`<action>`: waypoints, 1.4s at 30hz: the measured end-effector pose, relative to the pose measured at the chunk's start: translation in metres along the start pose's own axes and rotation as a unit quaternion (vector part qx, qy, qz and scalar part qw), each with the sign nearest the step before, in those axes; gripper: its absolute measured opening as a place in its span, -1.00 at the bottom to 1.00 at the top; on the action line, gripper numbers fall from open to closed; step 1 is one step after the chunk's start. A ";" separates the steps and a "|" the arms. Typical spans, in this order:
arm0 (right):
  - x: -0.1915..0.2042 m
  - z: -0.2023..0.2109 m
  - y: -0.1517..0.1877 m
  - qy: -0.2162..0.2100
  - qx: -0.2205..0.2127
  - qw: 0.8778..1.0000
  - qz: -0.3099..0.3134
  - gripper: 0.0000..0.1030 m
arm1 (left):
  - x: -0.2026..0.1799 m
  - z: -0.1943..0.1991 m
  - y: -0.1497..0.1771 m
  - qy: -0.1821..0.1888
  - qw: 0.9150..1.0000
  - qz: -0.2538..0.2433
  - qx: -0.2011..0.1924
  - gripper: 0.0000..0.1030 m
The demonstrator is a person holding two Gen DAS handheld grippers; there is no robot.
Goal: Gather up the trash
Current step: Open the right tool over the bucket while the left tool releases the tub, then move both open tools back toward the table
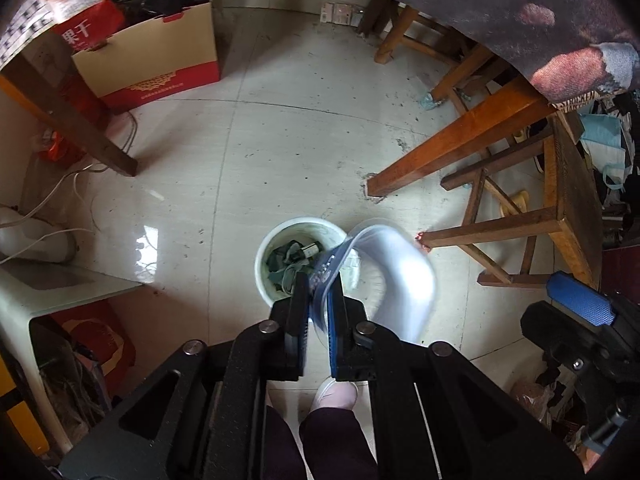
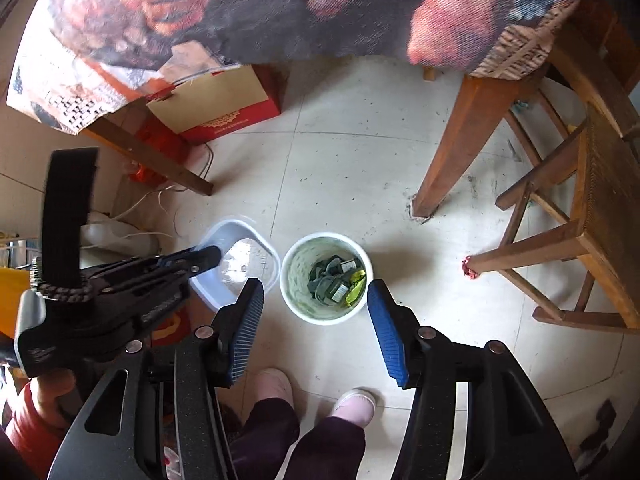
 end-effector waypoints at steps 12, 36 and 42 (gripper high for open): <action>0.000 0.028 -0.011 -0.004 -0.018 1.000 -0.002 -0.02 | -0.008 0.021 -0.008 -0.001 1.000 0.007 0.017 -0.26; 0.129 0.273 -0.042 -0.019 -0.152 0.988 0.036 -0.02 | -0.023 0.354 -0.015 -0.009 0.988 -0.073 -0.133 -0.26; 0.160 0.342 -0.045 -0.017 -0.216 0.976 0.035 -0.01 | -0.021 0.439 -0.018 -0.030 0.973 -0.108 -0.199 -0.24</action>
Point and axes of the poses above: each gripper's, at about its wrist camera, not at the fingertips, and z roughly against the way its jaws point, x to its left, y to its underside, the point moved 8 cm from there along -z, roughly the way its jaws point, and after that the axes turned 4 degrees about -z, right-handed, at the moved point
